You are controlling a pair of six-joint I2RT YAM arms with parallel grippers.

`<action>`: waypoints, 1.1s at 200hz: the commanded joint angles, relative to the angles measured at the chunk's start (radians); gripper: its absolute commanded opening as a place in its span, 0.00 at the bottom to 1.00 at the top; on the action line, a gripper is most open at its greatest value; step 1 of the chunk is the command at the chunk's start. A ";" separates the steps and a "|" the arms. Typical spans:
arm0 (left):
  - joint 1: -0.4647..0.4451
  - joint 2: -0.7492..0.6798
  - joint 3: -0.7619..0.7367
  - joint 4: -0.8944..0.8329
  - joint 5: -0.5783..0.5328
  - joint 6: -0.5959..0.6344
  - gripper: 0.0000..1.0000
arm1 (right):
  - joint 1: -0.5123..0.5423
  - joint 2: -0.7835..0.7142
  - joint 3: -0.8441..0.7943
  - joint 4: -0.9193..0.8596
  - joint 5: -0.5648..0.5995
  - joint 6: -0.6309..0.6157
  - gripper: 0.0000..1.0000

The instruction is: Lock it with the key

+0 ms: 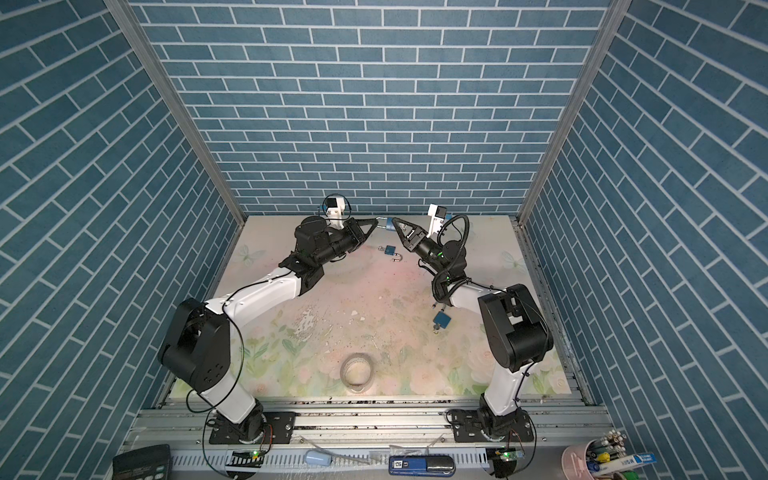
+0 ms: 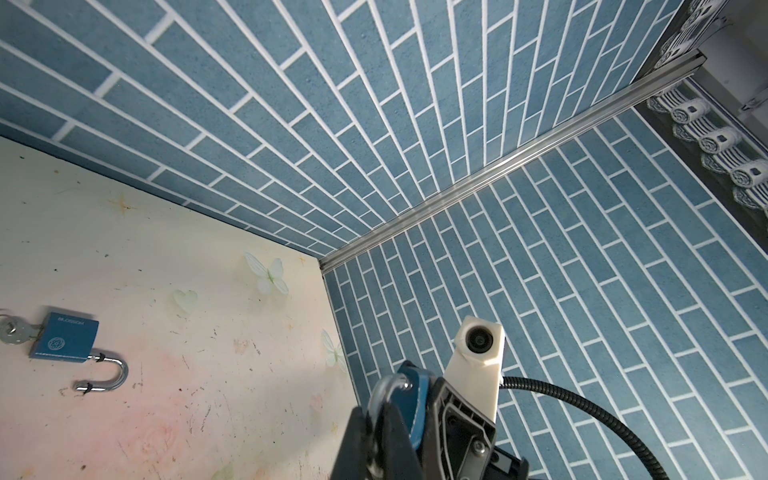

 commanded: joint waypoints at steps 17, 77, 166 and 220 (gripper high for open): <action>-0.243 0.019 0.097 -0.007 0.437 0.113 0.00 | 0.109 0.075 0.058 -0.087 -0.232 0.019 0.00; -0.282 0.069 0.130 0.023 0.467 0.080 0.00 | 0.112 0.081 0.059 -0.090 -0.232 0.010 0.00; -0.293 0.033 0.060 0.077 0.493 0.058 0.00 | 0.097 0.075 0.090 -0.122 -0.250 -0.004 0.00; -0.291 -0.031 0.042 0.006 0.509 0.131 0.00 | 0.089 0.065 0.102 -0.183 -0.284 -0.029 0.00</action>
